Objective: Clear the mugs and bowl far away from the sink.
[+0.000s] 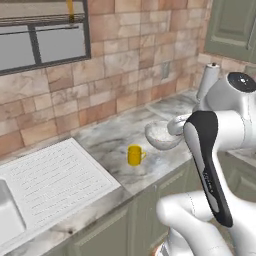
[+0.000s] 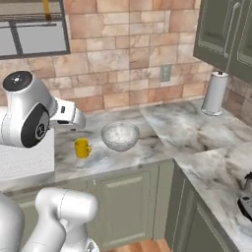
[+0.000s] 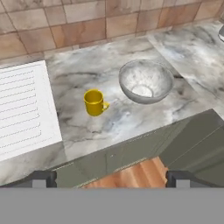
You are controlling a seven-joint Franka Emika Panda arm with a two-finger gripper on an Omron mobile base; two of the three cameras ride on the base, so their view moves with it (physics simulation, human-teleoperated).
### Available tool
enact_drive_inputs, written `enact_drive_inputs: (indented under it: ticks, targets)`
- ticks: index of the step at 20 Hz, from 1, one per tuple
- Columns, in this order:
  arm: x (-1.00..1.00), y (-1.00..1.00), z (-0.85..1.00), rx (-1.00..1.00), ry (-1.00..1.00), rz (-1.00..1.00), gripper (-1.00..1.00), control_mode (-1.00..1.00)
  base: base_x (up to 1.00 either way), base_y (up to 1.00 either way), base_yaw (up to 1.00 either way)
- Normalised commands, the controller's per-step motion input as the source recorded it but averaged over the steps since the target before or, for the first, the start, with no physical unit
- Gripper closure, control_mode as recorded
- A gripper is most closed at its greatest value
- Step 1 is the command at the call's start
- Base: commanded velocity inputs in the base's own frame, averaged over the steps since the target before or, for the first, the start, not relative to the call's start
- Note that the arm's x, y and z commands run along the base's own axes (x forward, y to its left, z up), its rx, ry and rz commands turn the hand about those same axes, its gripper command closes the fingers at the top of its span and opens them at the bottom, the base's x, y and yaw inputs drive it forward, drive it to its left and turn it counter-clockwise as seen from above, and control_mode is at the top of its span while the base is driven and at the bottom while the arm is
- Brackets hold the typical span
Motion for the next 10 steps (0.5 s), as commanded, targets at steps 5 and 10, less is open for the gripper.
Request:
enact_drive_inputs:
  ticks: [5,10]
  targets:
    - [0.00,0.00,0.00,0.00,0.00,0.00,-1.00,1.00,0.56,-0.53,0.04]
    - [0.00,0.00,0.00,0.00,0.00,0.00,-1.00,1.00,0.44,-0.21,0.10]
